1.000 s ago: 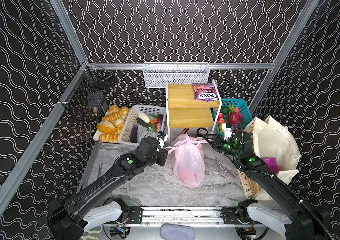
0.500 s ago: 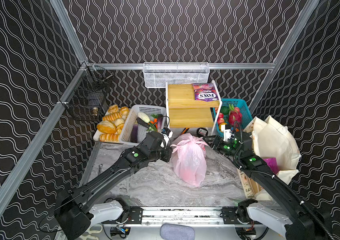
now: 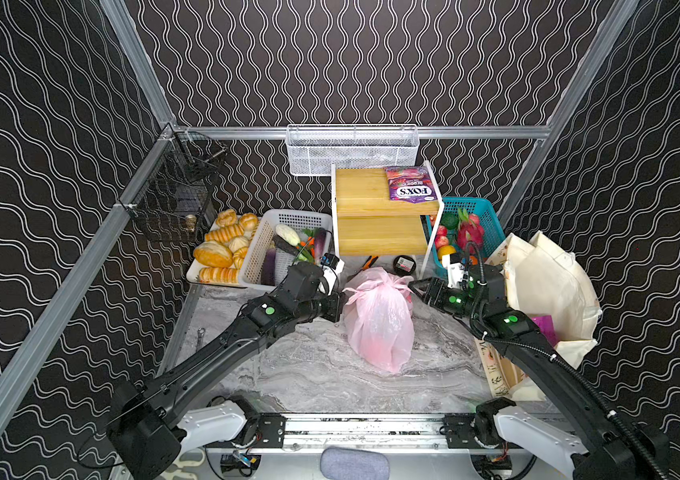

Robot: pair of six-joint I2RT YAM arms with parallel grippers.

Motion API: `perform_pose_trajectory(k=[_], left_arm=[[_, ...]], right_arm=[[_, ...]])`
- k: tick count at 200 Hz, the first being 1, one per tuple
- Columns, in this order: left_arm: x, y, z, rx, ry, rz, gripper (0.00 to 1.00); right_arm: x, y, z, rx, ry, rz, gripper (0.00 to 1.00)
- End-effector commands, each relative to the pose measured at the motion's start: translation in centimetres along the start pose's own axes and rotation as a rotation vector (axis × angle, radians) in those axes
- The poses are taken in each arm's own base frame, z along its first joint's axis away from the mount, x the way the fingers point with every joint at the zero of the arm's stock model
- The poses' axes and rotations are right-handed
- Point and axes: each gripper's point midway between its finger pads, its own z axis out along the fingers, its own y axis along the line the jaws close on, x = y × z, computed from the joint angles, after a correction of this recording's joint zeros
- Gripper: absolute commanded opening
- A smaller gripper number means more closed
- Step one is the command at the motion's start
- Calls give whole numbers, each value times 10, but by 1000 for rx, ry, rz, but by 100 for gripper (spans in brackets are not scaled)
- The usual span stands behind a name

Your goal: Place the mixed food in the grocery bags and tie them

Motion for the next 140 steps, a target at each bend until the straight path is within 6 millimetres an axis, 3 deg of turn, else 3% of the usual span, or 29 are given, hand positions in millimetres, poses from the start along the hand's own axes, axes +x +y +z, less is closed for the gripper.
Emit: perform_pose_trajectory(k=[1, 15, 47, 63, 87, 101, 118, 140], left_arm=[[-7, -8, -1, 40, -15, -9, 0], [-7, -7, -2, 40, -14, -14, 0], [-6, -8, -2, 45, -13, -18, 0], [-6, -7, -3, 42, -15, -23, 0], [-10, -7, -6, 43, -44, -44, 0], [-14, -8, -8, 56, -64, -63, 0], [-18, 1, -11, 30, -77, -108, 0], [-11, 29, -13, -72, -53, -167, 0]], right_arm=[[4, -10, -5, 67, 15, -46, 50], [3, -11, -9, 83, 11, -78, 44], [9, 5, -11, 16, 66, -141, 48], [10, -2, -11, 55, 80, -143, 28], [7, -9, -12, 101, 69, -155, 11], [-1, -11, -15, 131, 32, -154, 0], [-21, -7, -25, 162, -63, -165, 0], [-54, 12, -46, 135, -258, -197, 0]])
